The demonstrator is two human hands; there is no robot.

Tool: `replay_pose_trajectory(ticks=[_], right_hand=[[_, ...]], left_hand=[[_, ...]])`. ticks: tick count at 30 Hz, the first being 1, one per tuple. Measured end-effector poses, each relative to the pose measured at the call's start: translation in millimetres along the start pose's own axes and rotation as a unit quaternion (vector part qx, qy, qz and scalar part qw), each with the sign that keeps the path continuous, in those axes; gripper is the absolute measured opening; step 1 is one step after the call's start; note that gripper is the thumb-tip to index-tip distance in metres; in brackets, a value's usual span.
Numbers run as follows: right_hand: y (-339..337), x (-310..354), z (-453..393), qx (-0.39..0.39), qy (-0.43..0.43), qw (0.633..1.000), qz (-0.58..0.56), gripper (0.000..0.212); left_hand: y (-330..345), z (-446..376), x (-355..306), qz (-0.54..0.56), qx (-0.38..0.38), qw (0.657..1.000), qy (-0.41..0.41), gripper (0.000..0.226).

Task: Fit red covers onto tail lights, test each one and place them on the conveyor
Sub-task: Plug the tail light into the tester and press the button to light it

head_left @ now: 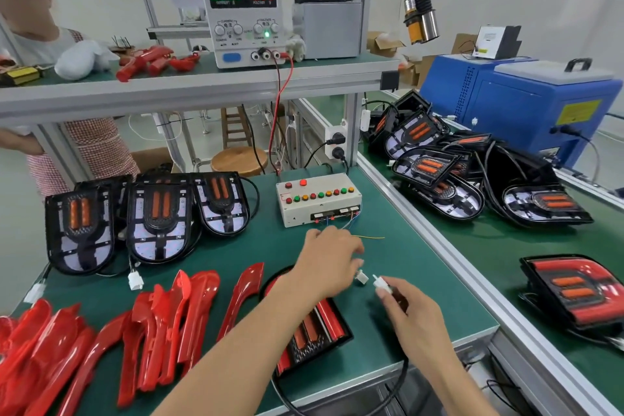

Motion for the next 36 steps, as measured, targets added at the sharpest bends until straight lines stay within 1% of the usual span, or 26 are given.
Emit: replay_pose_trajectory(ticks=[3, 5, 8, 10, 13, 16, 19, 24, 28, 32, 36], right_hand=[[-1, -3, -2, -0.007, 0.015, 1.000, 0.002, 0.007], [-1, -5, -4, -0.013, 0.024, 1.000, 0.008, 0.006], [-1, -9, -10, -0.016, 0.045, 0.999, 0.001, 0.012], [-2, -8, -14, -0.018, 0.044, 0.999, 0.001, 0.012], [-4, -1, -20, -0.019, 0.010, 1.000, 0.013, 0.011], [-1, 7, -22, -0.009, -0.019, 1.000, 0.019, 0.010], [3, 11, -24, -0.009, -0.030, 0.999, 0.018, 0.010], [5, 13, -26, -0.020, -0.049, 0.998, 0.027, 0.013], [6, 16, -27, -0.017, -0.079, 0.995, 0.061, 0.015], [6, 18, -28, -0.010, -0.092, 0.993, 0.070, 0.012], [5, 21, -28, -0.020, -0.100, 0.993, 0.058, 0.014]], left_hand=[[18, -27, 1, -0.050, 0.121, 0.991, -0.022, 0.027], [25, -34, 5, -0.046, 0.158, 0.986, -0.031, 0.025], [29, -38, 10, 0.015, 0.147, 0.989, -0.016, 0.018], [28, -38, 14, 0.063, 0.134, 0.989, -0.013, 0.017], [25, -38, 23, 0.136, 0.121, 0.983, -0.027, 0.016], [19, -40, 31, 0.199, 0.120, 0.973, -0.014, 0.008], [12, -40, 36, 0.244, 0.115, 0.963, 0.003, 0.010], [9, -37, 42, 0.264, 0.109, 0.958, 0.014, 0.010], [8, -35, 42, 0.271, 0.111, 0.956, 0.034, 0.016], [4, -31, 39, 0.290, 0.120, 0.949, 0.038, 0.020], [-1, -25, 35, 0.259, 0.123, 0.956, 0.056, 0.027]])
Point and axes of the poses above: each hand's wrist, its own z-axis away from the middle knuckle, its own y-axis out of the palm, x = y × z, the point moved 3 cm from there along -z, towards the middle knuckle, and after that the axes turned 3 degrees about x, right-handed, at the moved point
